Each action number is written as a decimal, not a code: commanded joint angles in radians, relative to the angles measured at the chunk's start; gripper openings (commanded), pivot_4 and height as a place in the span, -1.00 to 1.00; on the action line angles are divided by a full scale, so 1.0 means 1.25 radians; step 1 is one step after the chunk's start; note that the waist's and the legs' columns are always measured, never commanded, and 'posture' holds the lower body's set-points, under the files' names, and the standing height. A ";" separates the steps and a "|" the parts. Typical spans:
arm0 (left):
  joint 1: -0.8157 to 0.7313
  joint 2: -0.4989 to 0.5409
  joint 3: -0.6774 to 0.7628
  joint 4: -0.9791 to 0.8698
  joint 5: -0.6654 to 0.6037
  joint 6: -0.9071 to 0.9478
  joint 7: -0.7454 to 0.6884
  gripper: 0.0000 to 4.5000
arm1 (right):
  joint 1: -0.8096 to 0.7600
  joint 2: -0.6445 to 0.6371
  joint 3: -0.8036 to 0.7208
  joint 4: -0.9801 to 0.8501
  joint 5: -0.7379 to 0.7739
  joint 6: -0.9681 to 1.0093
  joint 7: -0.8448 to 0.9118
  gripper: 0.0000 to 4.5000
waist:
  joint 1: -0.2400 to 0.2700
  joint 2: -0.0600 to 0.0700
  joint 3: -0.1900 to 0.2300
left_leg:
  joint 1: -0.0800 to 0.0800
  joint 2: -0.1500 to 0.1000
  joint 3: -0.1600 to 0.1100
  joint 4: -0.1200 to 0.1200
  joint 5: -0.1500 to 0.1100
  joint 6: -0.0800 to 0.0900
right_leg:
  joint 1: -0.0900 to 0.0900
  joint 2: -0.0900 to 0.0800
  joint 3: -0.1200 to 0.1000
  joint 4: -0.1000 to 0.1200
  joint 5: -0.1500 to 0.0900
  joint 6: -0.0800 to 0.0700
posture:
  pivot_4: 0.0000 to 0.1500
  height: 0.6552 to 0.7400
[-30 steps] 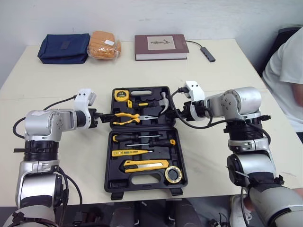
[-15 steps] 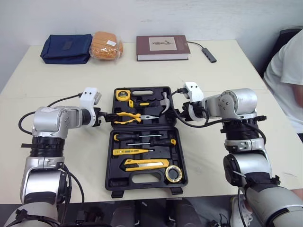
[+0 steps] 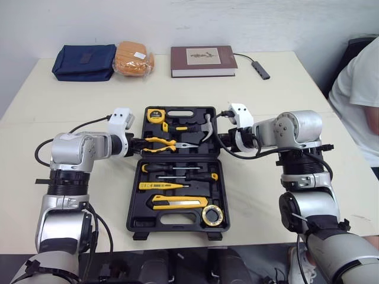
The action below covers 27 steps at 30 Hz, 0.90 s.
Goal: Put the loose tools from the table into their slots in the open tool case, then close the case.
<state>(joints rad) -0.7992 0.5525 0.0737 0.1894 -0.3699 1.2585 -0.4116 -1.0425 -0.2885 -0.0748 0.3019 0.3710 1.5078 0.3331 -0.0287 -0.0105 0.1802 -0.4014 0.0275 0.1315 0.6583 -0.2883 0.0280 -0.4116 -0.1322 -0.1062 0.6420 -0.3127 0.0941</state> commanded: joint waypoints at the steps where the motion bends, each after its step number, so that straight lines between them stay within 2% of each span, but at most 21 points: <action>1: 0.018 -0.008 0.026 -0.021 -0.002 -0.003 0.008 -0.97 | 0.008 0.008 -0.025 0.017 -0.035 -0.013 -0.050 -1.00 | -0.001 0.000 0.000 | 0.000 0.000 0.000 0.000 0.000 0.000 | 0.000 0.000 0.000 0.000 0.000 0.000 | 1.00 1.00; 5: 0.023 -0.026 0.060 -0.041 -0.009 -0.033 0.017 -0.97 | 0.010 0.021 -0.046 0.003 -0.034 -0.031 -0.071 -1.00 | 0.000 0.000 0.000 | 0.000 0.000 0.000 0.000 0.000 0.000 | 0.000 0.000 0.000 0.000 0.000 0.000 | 1.00 1.00; 7: 0.031 -0.043 0.095 -0.079 -0.034 -0.099 -0.003 -0.97 | 0.031 0.036 -0.057 -0.066 -0.018 -0.132 -0.058 -1.00 | 0.000 0.000 0.000 | 0.000 0.000 0.000 0.000 0.000 0.000 | 0.000 -0.001 0.000 0.001 0.000 0.000 | 1.00 1.00; 11: 0.046 -0.071 0.143 -0.115 -0.035 -0.193 0.010 -0.98 | 0.089 0.011 -0.002 -0.188 -0.022 -0.288 -0.007 -1.00 | 0.000 -0.001 0.001 | -0.004 0.000 0.000 0.000 0.000 0.000 | -0.003 0.000 0.000 0.000 0.000 0.000 | 1.00 1.00; 16: 0.066 -0.093 0.191 -0.139 -0.038 -0.268 0.031 -0.99 | 0.155 -0.020 0.042 -0.234 -0.071 -0.494 0.024 -1.00 | -0.001 -0.002 0.002 | -0.005 0.000 0.004 -0.002 0.000 0.000 | -0.006 0.002 -0.001 -0.003 0.001 0.001 | 1.00 1.00; 20: 0.123 -0.102 0.199 -0.153 0.001 -0.509 0.014 -0.99 | 0.253 -0.075 0.084 -0.226 -0.174 -0.799 0.035 -1.00 | 0.000 -0.003 0.002 | -0.004 0.000 0.006 -0.005 0.000 0.000 | -0.006 0.002 -0.002 -0.005 0.001 0.001 | 1.00 1.00; 23: 0.198 -0.095 0.180 -0.150 0.029 -0.747 -0.070 -0.99 | 0.329 -0.112 0.116 -0.171 -0.254 -1.039 0.028 -1.00 | -0.001 -0.004 0.003 | -0.004 0.000 0.010 -0.007 0.000 0.000 | -0.009 0.002 -0.001 -0.006 0.001 0.001 | 1.00 1.00; 27: 0.295 -0.068 0.167 -0.115 0.090 -0.925 -0.091 -0.99 | 0.391 -0.137 0.137 -0.069 -0.353 -1.320 -0.045 -1.00 | -0.004 -0.005 0.003 | -0.004 0.000 0.012 -0.008 0.000 0.000 | -0.011 0.003 -0.001 -0.006 0.001 0.001 | 1.00 1.00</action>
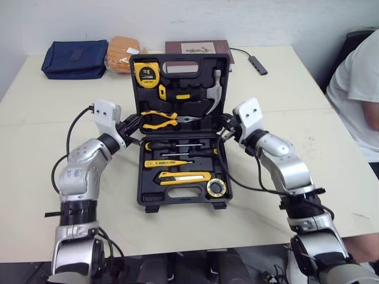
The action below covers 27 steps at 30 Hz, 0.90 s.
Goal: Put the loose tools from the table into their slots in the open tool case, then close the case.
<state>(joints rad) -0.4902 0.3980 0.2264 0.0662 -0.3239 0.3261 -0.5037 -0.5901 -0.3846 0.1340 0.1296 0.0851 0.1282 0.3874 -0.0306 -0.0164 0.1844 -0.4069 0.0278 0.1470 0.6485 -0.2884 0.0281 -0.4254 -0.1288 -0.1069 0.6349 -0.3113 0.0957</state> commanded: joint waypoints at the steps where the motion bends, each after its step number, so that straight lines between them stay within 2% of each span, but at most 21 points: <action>1: 0.061 0.061 0.040 -0.007 0.064 -0.211 -0.020 -0.99 | 0.033 -0.064 -0.025 0.093 -0.143 -0.263 -0.100 -1.00 | -0.003 0.000 0.000 | 0.000 0.000 0.001 0.000 0.000 0.000 | 0.000 0.000 0.000 0.000 0.000 0.000 | 1.00 1.00; 3: 0.103 0.079 0.027 0.014 0.114 -0.360 -0.030 -0.99 | 0.061 -0.089 0.002 0.136 -0.201 -0.369 -0.119 -1.00 | -0.003 -0.001 0.000 | 0.000 0.001 0.000 0.001 0.000 0.000 | 0.000 -0.001 0.000 0.002 0.000 0.000 | 1.00 1.00; 6: 0.165 0.107 -0.007 0.040 0.158 -0.487 -0.060 -0.99 | 0.108 -0.119 0.033 0.170 -0.258 -0.473 -0.138 -1.00 | -0.001 -0.001 0.000 | 0.001 0.001 0.000 0.002 0.001 0.001 | 0.000 -0.002 0.001 0.002 0.000 0.000 | 1.00 1.00; 11: 0.219 0.122 -0.015 0.074 0.191 -0.588 -0.036 -0.99 | 0.150 -0.143 0.043 0.200 -0.325 -0.582 -0.188 -1.00 | 0.000 -0.001 0.000 | 0.003 0.002 0.000 0.003 0.000 0.001 | 0.002 -0.004 0.001 0.002 0.000 0.000 | 1.00 1.00; 15: 0.254 0.125 -0.004 0.083 0.154 -0.602 -0.049 -0.99 | 0.176 -0.148 0.045 0.217 -0.324 -0.620 -0.179 -1.00 | -0.001 -0.001 0.000 | 0.007 0.002 0.000 0.002 0.000 0.001 | 0.007 -0.004 0.000 0.001 0.000 0.000 | 1.00 1.00; 16: 0.261 0.129 -0.003 0.084 0.150 -0.607 -0.053 -0.63 | 0.183 -0.146 0.042 0.212 -0.313 -0.622 -0.172 -1.00 | -0.001 -0.001 0.000 | 0.011 0.002 0.000 0.001 0.000 0.001 | 0.010 -0.003 0.000 0.000 0.000 0.000 | 1.00 1.00; 17: 0.268 0.130 -0.001 0.082 0.135 -0.603 -0.061 -0.49 | 0.194 -0.143 0.036 0.200 -0.293 -0.623 -0.161 -1.00 | -0.001 -0.001 0.000 | 0.015 0.003 0.000 0.000 -0.001 0.001 | 0.014 -0.003 0.000 -0.003 0.000 0.000 | 1.00 1.00; 18: 0.275 0.137 0.002 0.080 0.135 -0.608 -0.062 -0.27 | 0.212 -0.141 0.034 0.182 -0.243 -0.610 -0.121 -0.83 | -0.001 -0.001 0.000 | 0.016 0.003 0.000 0.000 -0.002 0.001 | 0.015 -0.003 0.000 -0.005 0.000 -0.001 | 1.00 1.00; 21: 0.316 0.172 0.039 0.066 0.074 -0.567 -0.105 0.36 | 0.283 -0.181 0.006 0.110 -0.203 -0.592 -0.078 -0.26 | 0.007 -0.001 0.000 | 0.016 0.002 -0.003 0.001 -0.003 0.002 | 0.018 -0.005 0.001 -0.006 0.000 0.000 | 1.00 1.00; 23: 0.363 0.203 0.073 0.051 0.022 -0.516 -0.145 0.83 | 0.334 -0.208 -0.033 0.060 -0.181 -0.570 -0.065 0.25 | 0.004 -0.001 0.000 | 0.016 0.002 -0.005 0.002 -0.004 0.003 | 0.021 -0.006 0.002 -0.006 0.000 0.000 | 1.00 1.00; 24: 0.393 0.221 0.102 0.055 -0.008 -0.477 -0.162 0.98 | 0.369 -0.230 -0.060 0.037 -0.163 -0.564 -0.052 0.45 | 0.002 -0.001 0.000 | 0.016 0.002 -0.005 0.002 -0.005 0.003 | 0.021 -0.006 0.002 -0.007 0.000 0.000 | 1.00 1.00; 26: 0.425 0.246 0.150 0.087 -0.029 -0.453 -0.169 1.00 | 0.428 -0.265 -0.103 0.004 -0.116 -0.555 -0.017 0.89 | 0.000 -0.001 0.000 | 0.017 0.002 -0.005 0.002 -0.006 0.003 | 0.022 -0.006 0.002 -0.008 0.000 0.000 | 1.00 1.00; 27: 0.428 0.254 0.166 0.102 -0.037 -0.444 -0.172 1.00 | 0.453 -0.281 -0.118 -0.006 -0.094 -0.548 0.006 0.96 | 0.000 -0.001 0.000 | 0.017 0.003 -0.005 0.001 -0.006 0.003 | 0.022 -0.006 0.002 -0.009 0.000 0.000 | 1.00 1.00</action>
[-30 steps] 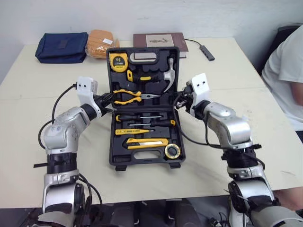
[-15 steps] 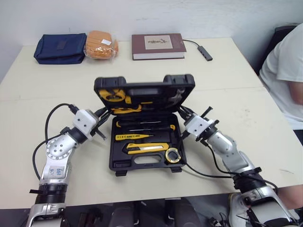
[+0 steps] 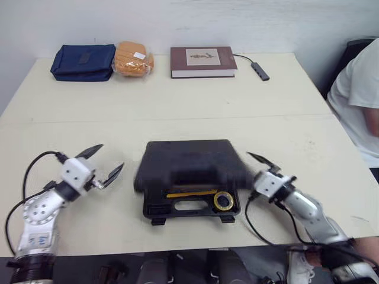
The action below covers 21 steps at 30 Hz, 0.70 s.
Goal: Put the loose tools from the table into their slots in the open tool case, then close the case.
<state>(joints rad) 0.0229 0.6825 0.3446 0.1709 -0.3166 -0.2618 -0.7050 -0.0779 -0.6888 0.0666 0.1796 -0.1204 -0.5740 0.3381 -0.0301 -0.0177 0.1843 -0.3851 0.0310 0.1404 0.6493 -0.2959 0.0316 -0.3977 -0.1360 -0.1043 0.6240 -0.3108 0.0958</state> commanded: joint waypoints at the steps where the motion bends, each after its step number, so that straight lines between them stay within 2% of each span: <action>1: 0.013 0.031 0.082 0.030 -0.050 0.038 -0.011 1.00 | 0.063 -0.050 -0.078 -0.053 0.087 0.015 0.060 0.96 | 0.001 0.000 0.000 | 0.000 0.000 0.000 0.000 0.000 0.000 | 0.000 0.000 0.000 0.000 0.000 0.000 | 1.00 1.00; 5: -0.029 0.036 0.099 0.047 -0.070 0.066 -0.016 1.00 | 0.136 -0.089 -0.124 -0.091 0.179 0.022 0.148 0.96 | 0.004 0.000 0.000 | 0.002 0.000 -0.001 0.000 0.000 0.000 | 0.002 0.001 0.000 0.000 0.000 0.000 | 1.00 1.00; 8: -0.053 0.034 0.092 0.052 -0.074 0.076 -0.024 1.00 | 0.172 -0.077 -0.163 -0.138 0.240 0.076 0.166 0.96 | 0.008 0.000 0.000 | 0.002 0.000 -0.002 0.000 0.000 -0.001 | 0.003 0.000 -0.001 0.000 0.000 0.000 | 1.00 1.00; 16: -0.081 0.008 0.042 0.003 -0.091 0.133 -0.064 1.00 | 0.199 -0.070 -0.156 -0.199 0.273 0.141 0.254 0.96 | 0.002 0.000 0.000 | 0.002 0.000 -0.002 0.000 -0.001 -0.001 | 0.003 0.001 -0.001 0.000 0.000 0.000 | 1.00 1.00; 17: -0.090 0.005 0.033 -0.008 -0.092 0.144 -0.067 1.00 | 0.210 -0.072 -0.153 -0.223 0.311 0.197 0.277 0.96 | 0.003 0.000 0.000 | 0.002 0.000 -0.002 0.000 -0.001 -0.001 | 0.003 0.001 -0.001 0.000 0.000 0.000 | 1.00 1.00; 19: -0.111 -0.001 0.018 -0.022 -0.095 0.166 -0.071 1.00 | 0.239 -0.072 -0.157 -0.295 0.425 0.299 0.326 0.73 | 0.005 0.000 0.000 | 0.002 0.000 -0.002 0.001 -0.001 -0.001 | 0.003 0.001 -0.001 0.000 0.000 0.000 | 1.00 1.00; 21: -0.156 -0.005 -0.016 -0.020 -0.080 0.195 -0.072 0.76 | 0.262 -0.096 -0.151 -0.352 0.453 0.347 0.376 0.39 | 0.010 0.000 0.000 | 0.002 0.000 -0.002 0.001 -0.001 -0.001 | 0.003 0.001 -0.001 0.000 0.000 0.000 | 1.00 1.00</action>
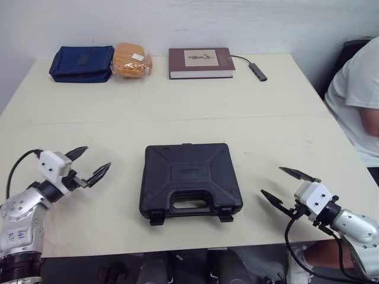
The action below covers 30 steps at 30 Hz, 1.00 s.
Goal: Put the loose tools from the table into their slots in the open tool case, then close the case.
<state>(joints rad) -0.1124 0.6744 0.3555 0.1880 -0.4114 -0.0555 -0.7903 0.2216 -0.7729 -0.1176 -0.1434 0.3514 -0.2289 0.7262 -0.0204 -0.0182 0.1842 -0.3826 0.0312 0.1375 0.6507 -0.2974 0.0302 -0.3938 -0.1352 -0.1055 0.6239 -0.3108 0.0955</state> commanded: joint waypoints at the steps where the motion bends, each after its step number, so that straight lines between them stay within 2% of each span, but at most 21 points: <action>1: -0.065 0.000 -0.036 -0.034 -0.003 0.046 -0.003 0.62 | 0.030 -0.040 -0.002 -0.110 0.073 0.087 0.085 0.14 | 0.007 0.000 0.000 | 0.000 0.000 0.000 0.000 0.000 0.000 | 0.000 0.000 0.000 0.000 0.000 0.000 | 1.00 1.00; 6: -0.177 -0.008 -0.128 0.018 0.048 0.111 -0.010 -0.40 | 0.063 -0.069 0.018 -0.177 0.080 0.175 0.147 -0.98 | 0.020 0.000 0.000 | 0.000 0.000 0.000 0.001 -0.001 0.001 | 0.000 0.000 0.000 0.000 0.000 0.000 | 1.00 1.00; 9: -0.257 -0.014 -0.184 0.094 0.081 0.124 -0.045 -0.98 | 0.076 -0.067 0.043 -0.193 0.057 0.197 0.168 -1.00 | 0.023 0.000 0.000 | 0.000 0.000 0.001 0.001 -0.001 0.001 | 0.000 0.001 -0.001 0.000 0.000 0.000 | 1.00 1.00; 12: -0.345 -0.025 -0.217 0.198 0.119 0.116 -0.055 -0.98 | 0.100 -0.079 0.070 -0.191 0.023 0.202 0.201 -1.00 | 0.028 -0.001 0.000 | 0.000 0.000 0.002 0.002 -0.001 0.001 | 0.000 0.003 -0.004 0.001 0.000 0.000 | 1.00 1.00; 17: -0.507 -0.089 -0.273 0.412 0.182 0.045 -0.085 -0.98 | 0.091 -0.049 0.127 -0.200 0.004 0.250 0.196 -1.00 | 0.034 -0.002 -0.001 | -0.002 0.000 0.003 0.008 -0.002 0.003 | -0.001 0.003 -0.006 0.002 0.000 0.001 | 1.00 1.00; 24: -0.612 -0.147 -0.297 0.600 0.220 -0.062 -0.157 -0.98 | 0.023 0.024 0.162 -0.151 -0.058 0.233 0.147 -1.00 | 0.027 -0.006 -0.001 | -0.003 0.001 0.003 0.010 -0.004 0.003 | -0.001 0.003 -0.006 0.002 0.001 0.001 | 1.00 1.00; 30: -0.641 -0.159 -0.294 0.682 0.238 -0.096 -0.206 -0.98 | -0.033 0.055 0.166 -0.116 -0.079 0.231 0.137 -1.00 | 0.016 -0.006 -0.001 | -0.003 0.001 0.003 0.011 -0.004 0.004 | -0.001 0.003 -0.006 0.003 0.001 0.002 | 1.00 1.00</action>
<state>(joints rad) -0.8970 0.4762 -0.0174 1.0304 -0.1176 -0.1557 -1.0304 0.1976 -0.7137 0.0978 -0.3145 0.2842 0.0547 0.9301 -0.0003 -0.0262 0.1830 -0.3862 0.0327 0.1410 0.6649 -0.3024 0.0348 -0.3946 -0.1316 -0.1125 0.6273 -0.3096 0.0977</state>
